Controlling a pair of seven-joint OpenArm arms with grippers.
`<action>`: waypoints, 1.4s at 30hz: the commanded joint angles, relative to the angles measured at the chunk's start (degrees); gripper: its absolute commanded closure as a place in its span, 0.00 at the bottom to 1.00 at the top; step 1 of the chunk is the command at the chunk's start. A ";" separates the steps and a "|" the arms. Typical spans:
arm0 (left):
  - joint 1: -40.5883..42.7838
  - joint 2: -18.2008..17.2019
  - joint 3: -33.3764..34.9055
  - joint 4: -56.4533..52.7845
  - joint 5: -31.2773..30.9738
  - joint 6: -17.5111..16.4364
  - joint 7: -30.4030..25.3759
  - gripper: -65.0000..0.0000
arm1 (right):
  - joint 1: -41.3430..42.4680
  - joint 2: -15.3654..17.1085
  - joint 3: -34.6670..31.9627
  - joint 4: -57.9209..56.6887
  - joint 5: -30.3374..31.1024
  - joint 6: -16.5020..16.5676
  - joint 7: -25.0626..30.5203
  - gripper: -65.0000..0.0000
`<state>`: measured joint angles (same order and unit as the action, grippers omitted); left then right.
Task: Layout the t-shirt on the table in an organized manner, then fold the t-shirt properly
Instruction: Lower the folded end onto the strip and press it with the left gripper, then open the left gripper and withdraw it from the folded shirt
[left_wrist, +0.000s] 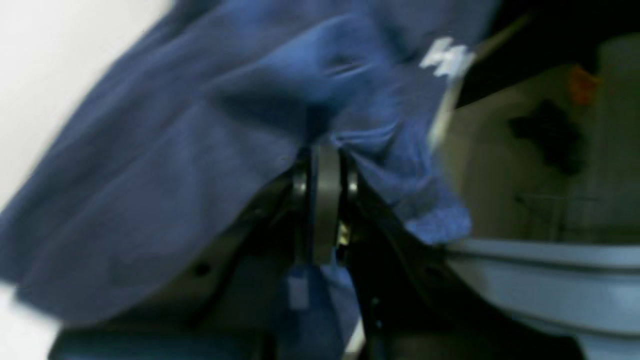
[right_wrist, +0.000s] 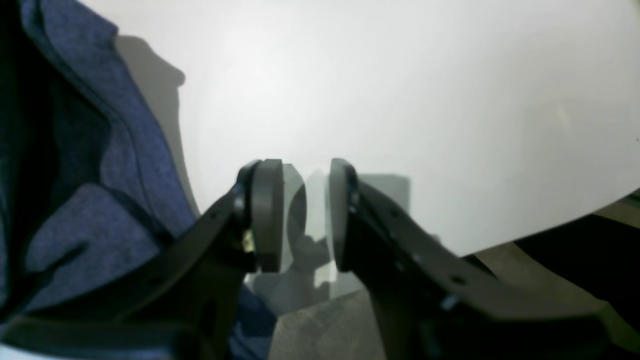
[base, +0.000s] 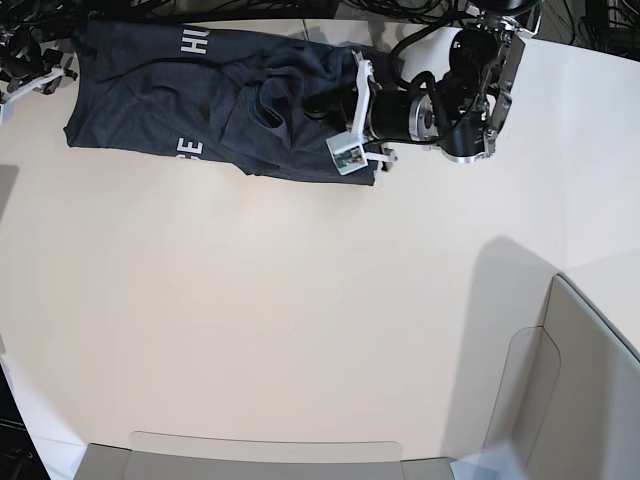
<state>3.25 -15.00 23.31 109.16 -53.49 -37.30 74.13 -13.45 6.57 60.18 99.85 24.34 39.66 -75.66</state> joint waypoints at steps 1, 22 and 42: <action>-1.44 -0.25 1.00 0.86 -1.14 -0.11 -1.29 1.00 | 0.05 0.95 0.26 1.03 0.59 0.34 -0.61 0.74; -5.05 0.19 6.98 -6.88 -1.05 -0.11 -9.20 1.00 | 1.63 1.30 0.17 1.03 0.50 0.34 -0.61 0.74; -9.97 8.63 6.54 -23.41 -1.41 -0.11 -18.26 1.00 | 1.72 1.39 0.17 1.03 0.59 0.34 -0.61 0.74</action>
<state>-5.58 -6.55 30.24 84.64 -53.10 -36.91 57.65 -11.84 6.96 60.14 99.85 24.23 39.66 -75.70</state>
